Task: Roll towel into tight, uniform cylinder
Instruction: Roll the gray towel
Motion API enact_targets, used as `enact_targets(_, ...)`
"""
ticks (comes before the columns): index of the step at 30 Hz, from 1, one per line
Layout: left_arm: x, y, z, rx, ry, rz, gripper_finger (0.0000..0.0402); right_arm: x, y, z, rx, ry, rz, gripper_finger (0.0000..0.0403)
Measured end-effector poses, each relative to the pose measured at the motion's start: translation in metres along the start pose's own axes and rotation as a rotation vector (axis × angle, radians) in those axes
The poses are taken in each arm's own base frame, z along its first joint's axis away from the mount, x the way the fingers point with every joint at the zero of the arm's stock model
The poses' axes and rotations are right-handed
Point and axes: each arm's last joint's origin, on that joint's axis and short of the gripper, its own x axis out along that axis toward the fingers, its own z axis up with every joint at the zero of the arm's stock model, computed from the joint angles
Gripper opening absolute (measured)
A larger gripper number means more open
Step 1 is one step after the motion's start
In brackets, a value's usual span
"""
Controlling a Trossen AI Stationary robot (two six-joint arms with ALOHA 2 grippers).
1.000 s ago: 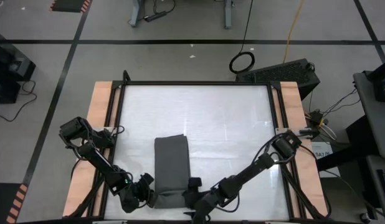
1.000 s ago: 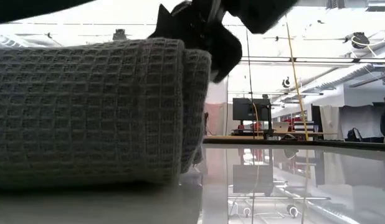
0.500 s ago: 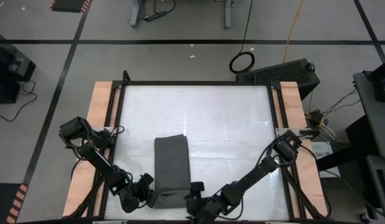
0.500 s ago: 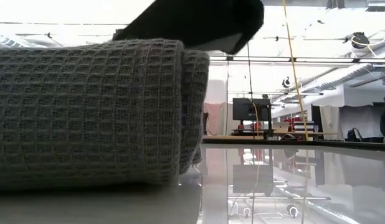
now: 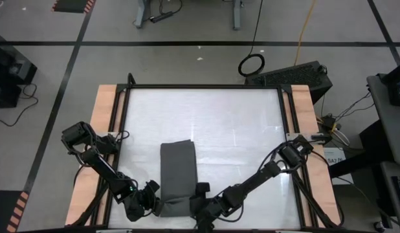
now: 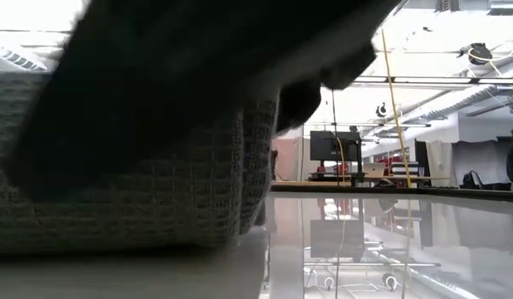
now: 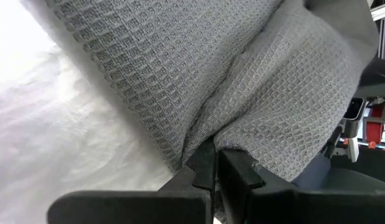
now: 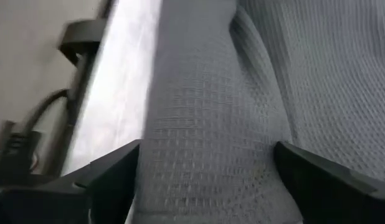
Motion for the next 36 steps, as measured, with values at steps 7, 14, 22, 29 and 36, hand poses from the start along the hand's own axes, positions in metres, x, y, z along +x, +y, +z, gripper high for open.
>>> enact_targets(7,0.000,0.000,0.000,0.009,0.000,-0.001,0.0015,0.006,-0.014,0.004,0.039,0.045,0.054,0.0322)
enact_targets(14,-0.001,-0.001,0.000,0.031,0.001,-0.004,0.0020,0.016,-0.026,0.004,0.052,0.114,0.152,0.0259)
enact_targets(22,-0.025,-0.011,0.004,0.220,0.071,0.001,0.0109,0.019,-0.032,0.004,0.055,0.137,0.156,0.0218)
enact_targets(29,-0.079,-0.029,0.019,0.448,0.153,0.045,0.0161,0.020,-0.035,0.004,0.073,0.154,0.177,0.0196)
enact_targets(36,-0.099,-0.086,0.008,0.766,-0.104,-0.252,0.0165,0.020,-0.034,0.004,0.089,0.163,0.191,0.0185)
